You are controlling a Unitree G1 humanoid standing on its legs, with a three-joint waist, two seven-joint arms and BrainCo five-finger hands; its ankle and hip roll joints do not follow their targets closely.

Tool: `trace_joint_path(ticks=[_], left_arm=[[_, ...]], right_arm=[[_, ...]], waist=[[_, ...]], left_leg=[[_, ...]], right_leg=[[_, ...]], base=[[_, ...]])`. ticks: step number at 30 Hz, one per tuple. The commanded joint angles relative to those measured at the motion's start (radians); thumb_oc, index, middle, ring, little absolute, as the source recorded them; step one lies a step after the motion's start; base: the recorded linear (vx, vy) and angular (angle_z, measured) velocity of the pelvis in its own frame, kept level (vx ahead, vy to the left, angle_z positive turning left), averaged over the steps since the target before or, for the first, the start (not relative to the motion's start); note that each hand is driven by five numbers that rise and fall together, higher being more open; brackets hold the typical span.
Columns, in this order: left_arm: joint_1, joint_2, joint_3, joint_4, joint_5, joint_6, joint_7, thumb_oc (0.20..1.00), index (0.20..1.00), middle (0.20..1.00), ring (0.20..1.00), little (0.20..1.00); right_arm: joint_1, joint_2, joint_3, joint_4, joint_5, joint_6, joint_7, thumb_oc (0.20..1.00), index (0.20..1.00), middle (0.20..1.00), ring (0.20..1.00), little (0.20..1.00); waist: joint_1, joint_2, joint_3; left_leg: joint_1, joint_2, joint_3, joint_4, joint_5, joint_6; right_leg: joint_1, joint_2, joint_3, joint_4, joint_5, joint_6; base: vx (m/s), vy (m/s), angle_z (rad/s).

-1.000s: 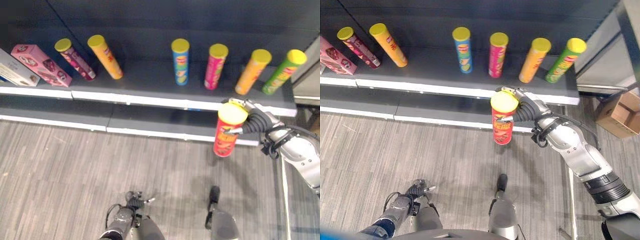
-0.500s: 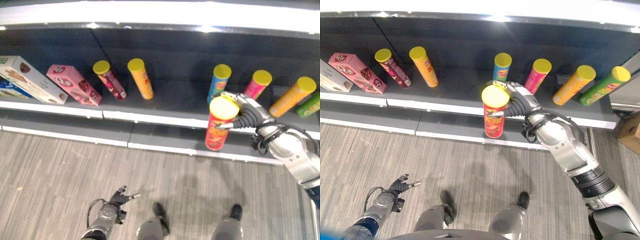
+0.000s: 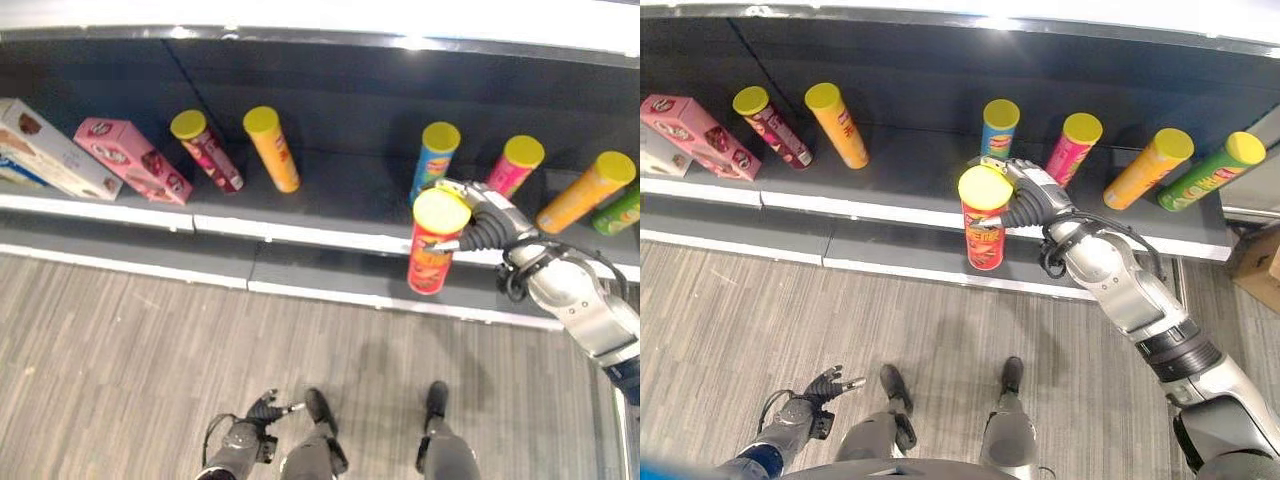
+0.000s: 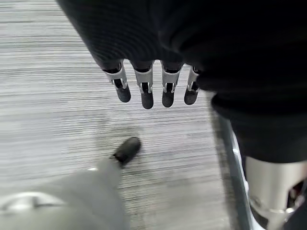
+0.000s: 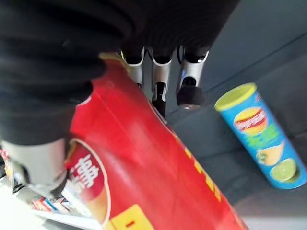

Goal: Put the goods on the table back onto the shelves and tidy them up.

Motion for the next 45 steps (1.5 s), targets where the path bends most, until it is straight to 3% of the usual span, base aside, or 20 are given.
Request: trace_joint_path(ticks=[1, 10, 14, 17, 18, 19, 26, 45], left_arm=[[-0.006, 0.047, -0.005, 0.002, -0.015, -0.001, 0.023, 1.0, 1.0, 1.0, 1.0, 1.0], [0.03, 0.049, -0.02, -0.022, -0.06, -0.011, 0.033, 1.0, 1.0, 1.0, 1.0, 1.0], [0.043, 0.068, -0.064, -0.065, -0.096, -0.038, 0.054, 1.0, 1.0, 1.0, 1.0, 1.0], [0.047, 0.074, -0.086, -0.079, -0.115, -0.048, 0.061, 1.0, 1.0, 1.0, 1.0, 1.0], [0.045, 0.073, -0.085, -0.08, -0.115, -0.048, 0.062, 1.0, 1.0, 1.0, 1.0, 1.0], [0.048, 0.075, -0.094, -0.081, -0.122, -0.052, 0.067, 1.0, 1.0, 1.0, 1.0, 1.0], [0.056, 0.072, -0.132, -0.086, -0.134, -0.064, 0.086, 1.0, 1.0, 1.0, 1.0, 1.0], [0.043, 0.068, -0.18, -0.131, -0.16, -0.085, 0.113, 1.0, 1.0, 1.0, 1.0, 1.0]], right_arm=[[-0.156, 0.035, 0.002, -0.009, -0.048, -0.021, -0.1, 0.2, 0.2, 0.2, 0.2, 0.2], [-0.368, 0.088, 0.056, 0.24, -0.166, 0.031, -0.25, 0.2, 0.2, 0.2, 0.2, 0.2], [-0.543, 0.112, 0.067, 0.453, -0.199, 0.062, -0.382, 0.2, 0.2, 0.2, 0.2, 0.2], [-0.62, 0.122, 0.071, 0.568, -0.194, 0.074, -0.439, 0.2, 0.2, 0.2, 0.2, 0.2], [-0.625, 0.122, 0.074, 0.573, -0.193, 0.072, -0.441, 0.2, 0.2, 0.2, 0.2, 0.2], [-0.649, 0.128, 0.077, 0.616, -0.189, 0.076, -0.461, 0.2, 0.2, 0.2, 0.2, 0.2], [-0.753, 0.141, 0.079, 0.809, -0.153, 0.087, -0.563, 0.2, 0.2, 0.2, 0.2, 0.2], [-0.858, 0.126, 0.157, 0.998, -0.133, 0.1, -0.621, 0.2, 0.2, 0.2, 0.2, 0.2]], waist=[[0.045, 0.005, 0.002], [0.105, 0.053, 0.019], [0.153, 0.106, 0.036], [0.17, 0.136, 0.038], [0.168, 0.138, 0.043], [0.175, 0.144, 0.041], [0.205, 0.185, 0.051], [0.246, 0.248, 0.079]], left_leg=[[0.067, -0.016, -0.012, 0.008, -0.027, -0.06], [0.035, 0.004, -0.037, 0.008, 0.002, -0.08], [0.005, 0.01, -0.069, 0.008, 0.022, -0.088], [-0.003, 0.012, -0.098, 0.008, 0.014, -0.102], [-0.014, 0.013, -0.091, 0.008, 0.033, -0.092], [-0.005, 0.012, -0.106, 0.008, 0.015, -0.102], [-0.016, 0.003, -0.126, 0.008, 0.024, -0.096], [-0.072, 0.002, -0.147, 0.008, 0.04, -0.103]], right_leg=[[-0.039, 0.004, 0.018, 0.057, 0.004, 0.028], [-0.043, -0.005, -0.022, 0.083, -0.02, 0.014], [-0.065, -0.021, -0.044, 0.141, -0.051, 0.004], [-0.071, -0.03, -0.05, 0.185, -0.093, 0.009], [-0.081, -0.031, -0.062, 0.186, -0.076, -0.002], [-0.076, -0.036, -0.057, 0.206, -0.104, 0.008], [-0.11, -0.055, -0.072, 0.272, -0.126, 0.009], [-0.166, -0.066, -0.083, 0.282, -0.12, 0.013]], base=[[0.06, -0.083, 0.19], [0.04, -0.076, 0.18], [0.01, -0.074, 0.17], [0.01, -0.064, 0.21], [0.07, -0.041, 0.19], [0.0, -0.026, 0.17], [0.04, -0.017, 0.18], [0.0, -0.002, 0.0]])
